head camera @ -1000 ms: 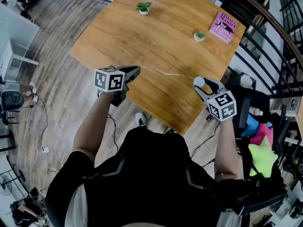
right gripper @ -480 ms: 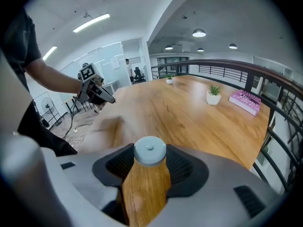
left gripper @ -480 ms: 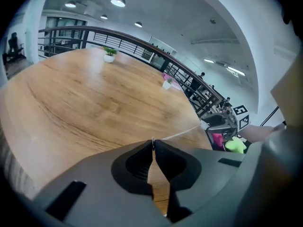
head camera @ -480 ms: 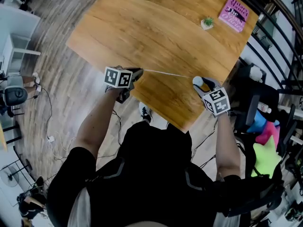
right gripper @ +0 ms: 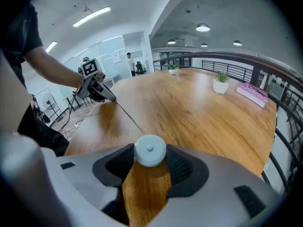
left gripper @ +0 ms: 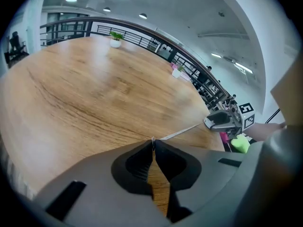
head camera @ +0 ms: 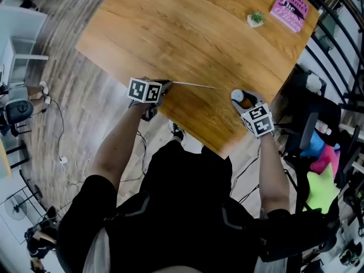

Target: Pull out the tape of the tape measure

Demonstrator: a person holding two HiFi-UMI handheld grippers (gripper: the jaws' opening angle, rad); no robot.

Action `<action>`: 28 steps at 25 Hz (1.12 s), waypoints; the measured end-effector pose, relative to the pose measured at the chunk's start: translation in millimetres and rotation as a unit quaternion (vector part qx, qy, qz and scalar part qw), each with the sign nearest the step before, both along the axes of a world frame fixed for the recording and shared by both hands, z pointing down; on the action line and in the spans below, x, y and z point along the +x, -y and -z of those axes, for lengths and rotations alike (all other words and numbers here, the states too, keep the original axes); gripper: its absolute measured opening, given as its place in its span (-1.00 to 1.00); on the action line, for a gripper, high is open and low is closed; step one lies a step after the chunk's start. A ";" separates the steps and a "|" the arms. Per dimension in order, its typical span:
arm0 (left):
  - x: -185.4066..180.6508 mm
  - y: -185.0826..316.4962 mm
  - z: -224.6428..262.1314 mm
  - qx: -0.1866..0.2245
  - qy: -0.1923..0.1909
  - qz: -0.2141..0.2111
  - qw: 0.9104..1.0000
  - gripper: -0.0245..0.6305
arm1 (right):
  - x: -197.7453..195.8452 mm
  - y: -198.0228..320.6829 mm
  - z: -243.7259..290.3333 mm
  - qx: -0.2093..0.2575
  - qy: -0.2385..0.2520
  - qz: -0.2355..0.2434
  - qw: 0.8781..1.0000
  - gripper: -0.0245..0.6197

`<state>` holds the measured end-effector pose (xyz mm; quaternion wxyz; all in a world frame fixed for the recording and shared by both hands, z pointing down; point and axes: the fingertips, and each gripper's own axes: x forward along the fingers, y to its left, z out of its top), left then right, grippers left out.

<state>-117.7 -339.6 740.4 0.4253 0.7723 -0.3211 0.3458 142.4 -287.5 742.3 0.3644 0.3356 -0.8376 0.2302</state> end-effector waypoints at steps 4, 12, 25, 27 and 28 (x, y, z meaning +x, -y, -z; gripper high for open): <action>0.1 -0.9 -0.2 -0.007 -0.010 0.003 1.000 -0.80 | 1.0 -1.3 -2.7 -0.003 0.005 -0.004 1.000 -0.23; 3.6 1.5 1.9 -0.003 -0.015 -0.002 1.000 -0.79 | -0.9 0.6 -3.8 -0.005 -0.003 -0.008 1.000 -0.17; -12.7 26.5 96.7 0.121 -0.016 0.015 0.992 -0.40 | -17.2 11.9 95.1 0.051 0.051 -0.048 0.996 -0.06; -10.5 32.6 126.1 0.157 -0.027 0.017 0.987 -0.40 | -17.9 16.6 120.8 0.072 0.064 -0.064 0.993 -0.10; -7.6 34.0 141.3 0.174 -0.035 0.015 0.984 -0.40 | -17.8 18.1 134.5 0.083 0.070 -0.072 0.991 -0.13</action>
